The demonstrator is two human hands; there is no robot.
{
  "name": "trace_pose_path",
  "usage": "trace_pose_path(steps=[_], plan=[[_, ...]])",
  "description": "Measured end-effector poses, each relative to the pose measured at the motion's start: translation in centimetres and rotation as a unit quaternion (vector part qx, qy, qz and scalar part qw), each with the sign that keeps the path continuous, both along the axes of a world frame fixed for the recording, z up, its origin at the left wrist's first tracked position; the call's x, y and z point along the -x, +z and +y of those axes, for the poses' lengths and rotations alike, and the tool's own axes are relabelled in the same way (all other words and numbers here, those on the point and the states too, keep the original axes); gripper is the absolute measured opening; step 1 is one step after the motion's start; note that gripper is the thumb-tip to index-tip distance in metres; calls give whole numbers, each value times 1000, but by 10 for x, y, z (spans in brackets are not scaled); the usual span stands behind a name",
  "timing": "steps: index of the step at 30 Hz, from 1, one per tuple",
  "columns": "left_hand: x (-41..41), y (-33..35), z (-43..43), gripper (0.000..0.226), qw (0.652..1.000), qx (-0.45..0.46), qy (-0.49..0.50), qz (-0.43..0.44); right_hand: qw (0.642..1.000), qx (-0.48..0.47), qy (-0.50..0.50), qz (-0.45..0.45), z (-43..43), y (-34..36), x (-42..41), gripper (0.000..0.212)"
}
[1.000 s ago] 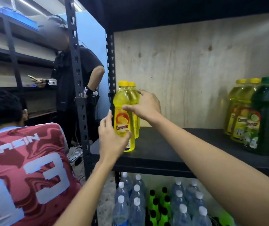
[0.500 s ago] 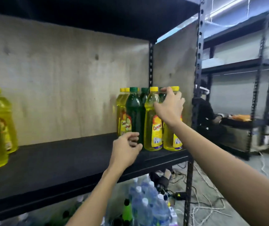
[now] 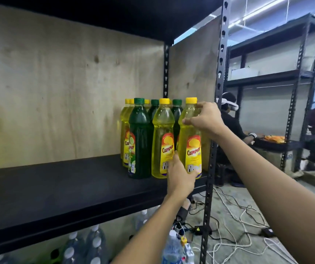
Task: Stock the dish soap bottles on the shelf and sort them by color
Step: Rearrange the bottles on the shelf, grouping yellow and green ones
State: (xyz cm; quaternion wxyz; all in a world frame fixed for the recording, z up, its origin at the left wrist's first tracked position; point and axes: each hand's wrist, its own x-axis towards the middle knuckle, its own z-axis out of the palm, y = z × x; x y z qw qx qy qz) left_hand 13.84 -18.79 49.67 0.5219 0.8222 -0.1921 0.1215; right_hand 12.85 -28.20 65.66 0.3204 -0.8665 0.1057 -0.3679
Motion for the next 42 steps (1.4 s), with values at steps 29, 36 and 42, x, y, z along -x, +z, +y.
trace_pose_path(steps=[29,36,42], plan=[[-113,31,384,69,965,-57,244,-72,947,-45,283,-144,380,-9,-117,71],[-183,30,420,76,964,-95,245,-24,956,-51,273,-97,423,-16,-198,71],[-208,19,436,77,970,-109,217,-14,961,-30,265,-69,435,-20,-231,71]])
